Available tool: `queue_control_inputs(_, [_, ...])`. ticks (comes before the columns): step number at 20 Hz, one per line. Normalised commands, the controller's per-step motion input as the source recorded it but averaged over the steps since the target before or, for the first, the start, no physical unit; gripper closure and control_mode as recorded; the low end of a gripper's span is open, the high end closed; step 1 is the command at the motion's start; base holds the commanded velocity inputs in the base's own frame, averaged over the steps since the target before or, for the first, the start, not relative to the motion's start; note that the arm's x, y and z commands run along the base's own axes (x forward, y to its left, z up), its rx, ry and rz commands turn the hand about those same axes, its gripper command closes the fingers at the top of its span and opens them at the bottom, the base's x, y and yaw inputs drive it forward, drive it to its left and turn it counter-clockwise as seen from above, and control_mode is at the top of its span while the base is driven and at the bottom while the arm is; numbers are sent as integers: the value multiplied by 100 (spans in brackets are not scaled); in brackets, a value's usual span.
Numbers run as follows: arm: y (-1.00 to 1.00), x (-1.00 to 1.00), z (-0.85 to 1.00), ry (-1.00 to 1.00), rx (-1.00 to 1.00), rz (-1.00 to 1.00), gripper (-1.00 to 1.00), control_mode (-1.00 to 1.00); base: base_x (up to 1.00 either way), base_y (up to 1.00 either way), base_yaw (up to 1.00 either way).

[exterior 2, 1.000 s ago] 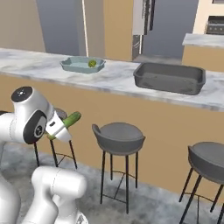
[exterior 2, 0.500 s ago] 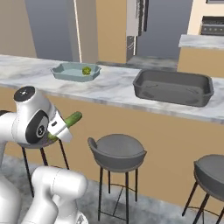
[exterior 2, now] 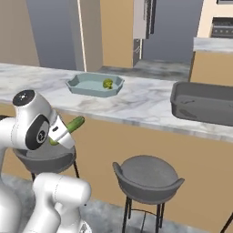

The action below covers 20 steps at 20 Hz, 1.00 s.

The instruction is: Place the cold items (broccoli and cucumber) from the fridge in one tupperware on the dining counter. Place the warm items (kebab skewer and hot dog) in the stove area in another tupperware.

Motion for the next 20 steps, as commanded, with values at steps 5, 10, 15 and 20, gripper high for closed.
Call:
queue_control_inputs(5, [0, 0, 0, 0, 0, 0, 100, 100, 58, 8, -1])
queue_control_inputs(10, [0, 11, 6, 0, 0, 0, 100, -100, 28, 0, 0])
queue_control_inputs(15, [0, 4, 78, -1, 0, 0, 100, -100, 0, 0, 0])
queue_control_inputs(20, [0, 10, 100, -11, 3, 0, 100, -100, 0, 0, 0])
